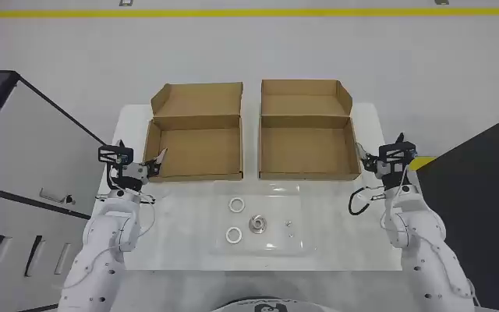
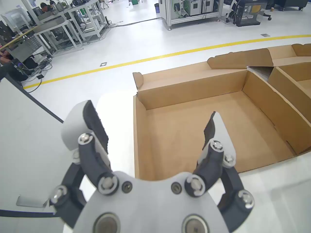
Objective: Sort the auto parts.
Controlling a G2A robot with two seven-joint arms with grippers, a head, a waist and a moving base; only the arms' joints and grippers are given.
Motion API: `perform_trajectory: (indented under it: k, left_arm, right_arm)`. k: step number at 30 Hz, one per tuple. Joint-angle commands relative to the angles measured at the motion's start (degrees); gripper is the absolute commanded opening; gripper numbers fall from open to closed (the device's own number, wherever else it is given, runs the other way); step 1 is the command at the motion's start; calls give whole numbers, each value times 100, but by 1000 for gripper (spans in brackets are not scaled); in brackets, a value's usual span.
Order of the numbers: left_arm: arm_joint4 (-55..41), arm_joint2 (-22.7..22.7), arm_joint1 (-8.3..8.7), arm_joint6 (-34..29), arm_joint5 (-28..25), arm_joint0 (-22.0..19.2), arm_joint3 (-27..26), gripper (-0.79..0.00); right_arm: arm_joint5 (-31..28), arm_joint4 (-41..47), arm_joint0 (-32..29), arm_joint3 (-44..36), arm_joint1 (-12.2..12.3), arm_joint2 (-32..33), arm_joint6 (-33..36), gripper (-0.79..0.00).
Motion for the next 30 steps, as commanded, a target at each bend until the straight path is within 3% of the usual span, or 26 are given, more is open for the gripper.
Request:
perform_trajectory:
  k: [1, 8, 22, 30]
  left_arm:
    - [0, 0, 0, 0, 0, 0, 0, 0]
    - [0, 0, 0, 0, 0, 0, 0, 0]
    - [0, 0, 0, 0, 0, 0, 0, 0]
    - [0, 0, 0, 0, 0, 0, 0, 0]
  right_arm:
    - [-192, -33, 6, -88, 13, 69, -21, 0]
    - [-1499, 107, 156, -773, 102, 405, 377, 0]
    - [-4460, 446, 791, -1630, 344, 579, 2121, 0]
    - [-5348, 1043, 1410, -1770, 465, 172, 3449, 0]
